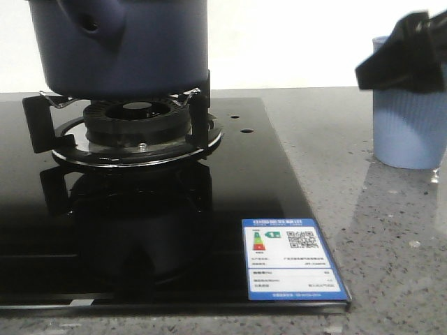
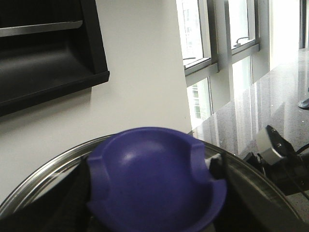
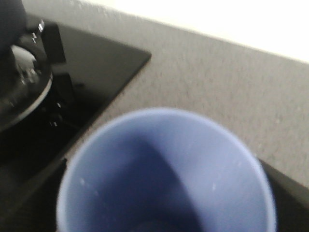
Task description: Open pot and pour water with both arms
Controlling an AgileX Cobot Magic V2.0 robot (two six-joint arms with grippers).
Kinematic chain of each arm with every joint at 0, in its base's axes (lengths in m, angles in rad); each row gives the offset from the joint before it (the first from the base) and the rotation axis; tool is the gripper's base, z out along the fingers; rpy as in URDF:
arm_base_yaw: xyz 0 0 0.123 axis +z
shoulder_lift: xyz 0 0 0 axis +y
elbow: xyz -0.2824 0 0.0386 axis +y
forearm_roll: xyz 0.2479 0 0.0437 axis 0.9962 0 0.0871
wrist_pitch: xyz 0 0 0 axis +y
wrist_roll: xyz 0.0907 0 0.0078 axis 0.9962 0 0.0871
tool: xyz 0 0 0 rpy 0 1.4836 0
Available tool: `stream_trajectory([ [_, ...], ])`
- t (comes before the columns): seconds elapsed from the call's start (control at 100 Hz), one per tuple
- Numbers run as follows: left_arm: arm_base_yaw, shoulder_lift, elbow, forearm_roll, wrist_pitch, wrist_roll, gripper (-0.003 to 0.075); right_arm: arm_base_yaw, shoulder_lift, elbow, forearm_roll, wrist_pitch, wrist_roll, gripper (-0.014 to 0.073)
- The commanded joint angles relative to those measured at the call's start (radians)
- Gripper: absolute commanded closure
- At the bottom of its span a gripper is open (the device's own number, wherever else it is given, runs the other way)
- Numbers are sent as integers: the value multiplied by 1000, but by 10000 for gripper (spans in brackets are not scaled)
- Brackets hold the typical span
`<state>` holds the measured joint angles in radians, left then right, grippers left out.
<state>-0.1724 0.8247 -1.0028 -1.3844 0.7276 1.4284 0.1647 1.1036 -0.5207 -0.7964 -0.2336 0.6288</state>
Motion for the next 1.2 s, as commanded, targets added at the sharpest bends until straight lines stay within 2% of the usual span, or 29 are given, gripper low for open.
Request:
stream_trajectory([
  [0.0,-10,-4,-31,-85,-33,-6,437,-4,-70,-25,14,-93,5,-61],
  [0.29,-10,70,-31,-100,-39,-6,437,-4,-236,-72,14,-89,5,-61],
  [0.49,-10,196,-35,-171,-28,108,437,-4,-374,-93,14,-44,5,-53],
  [0.56,-10,239,-37,-178,-28,117,437,-4,-426,-93,14,-42,14,17],
  [0.61,-10,269,-37,-183,-20,132,437,-4,-461,-93,14,-42,16,120],
  [0.64,-10,286,-37,-185,-12,142,437,-4,-480,-93,14,-42,16,218],
  [0.65,-10,290,-37,-185,-10,143,437,-4,-489,-93,14,-42,16,218],
  [0.66,-10,298,-37,-188,-8,148,437,-4,-493,-93,14,-42,18,284],
  [0.68,-10,310,-37,-194,-3,156,437,-4,-506,-93,14,-42,17,330],
  [0.73,-10,337,-37,-213,12,175,437,-4,-533,-93,14,-42,20,515],
  [0.78,-10,360,-37,-236,22,194,437,-4,-555,-93,14,-42,20,662],
  [1.02,-42,442,-37,-286,18,298,437,-4,-593,-93,14,-6,20,661],
  [1.19,-48,483,-37,-332,-8,299,437,-4,-593,-93,14,2,27,661],
])
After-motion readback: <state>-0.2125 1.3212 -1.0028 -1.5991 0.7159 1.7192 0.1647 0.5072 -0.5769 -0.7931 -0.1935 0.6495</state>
